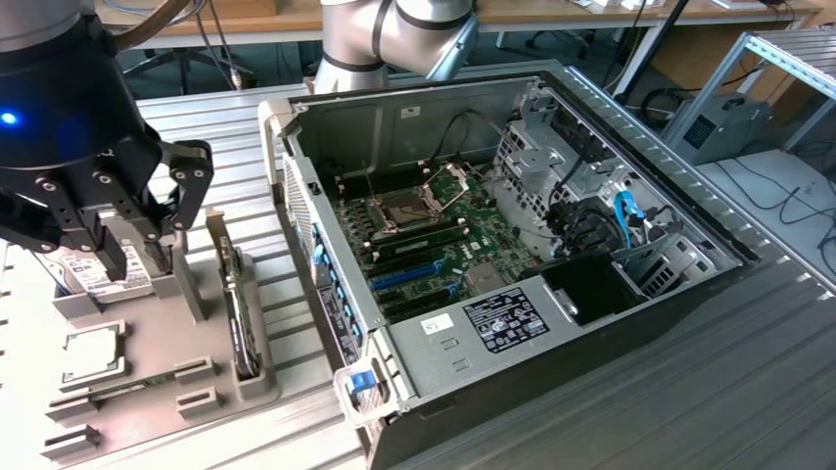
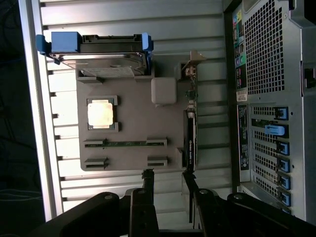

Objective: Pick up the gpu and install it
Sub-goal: 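Pick up the gpu and move the gpu toward the slot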

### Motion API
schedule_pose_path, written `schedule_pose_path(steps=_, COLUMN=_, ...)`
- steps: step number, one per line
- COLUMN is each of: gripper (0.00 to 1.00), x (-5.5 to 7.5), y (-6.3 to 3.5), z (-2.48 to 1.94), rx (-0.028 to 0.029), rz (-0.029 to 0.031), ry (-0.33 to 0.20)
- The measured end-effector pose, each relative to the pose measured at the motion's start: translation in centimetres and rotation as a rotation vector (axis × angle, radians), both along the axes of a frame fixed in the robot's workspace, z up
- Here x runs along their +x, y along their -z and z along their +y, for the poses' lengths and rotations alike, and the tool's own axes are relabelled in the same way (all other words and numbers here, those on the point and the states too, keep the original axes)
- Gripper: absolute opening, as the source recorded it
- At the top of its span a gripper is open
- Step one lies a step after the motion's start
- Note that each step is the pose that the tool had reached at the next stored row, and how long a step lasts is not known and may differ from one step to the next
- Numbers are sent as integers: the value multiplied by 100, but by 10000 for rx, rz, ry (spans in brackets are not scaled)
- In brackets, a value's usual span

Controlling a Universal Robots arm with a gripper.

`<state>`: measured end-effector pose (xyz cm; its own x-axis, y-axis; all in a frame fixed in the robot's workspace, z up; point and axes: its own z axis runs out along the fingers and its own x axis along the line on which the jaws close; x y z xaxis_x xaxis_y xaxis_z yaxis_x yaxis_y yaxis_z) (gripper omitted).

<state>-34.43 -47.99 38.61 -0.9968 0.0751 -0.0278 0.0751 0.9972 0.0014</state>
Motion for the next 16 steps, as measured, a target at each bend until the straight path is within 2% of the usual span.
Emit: schedule_pose_path(steps=16, gripper=36, x=61, y=54, z=0, rx=-1, rz=1, ry=0)
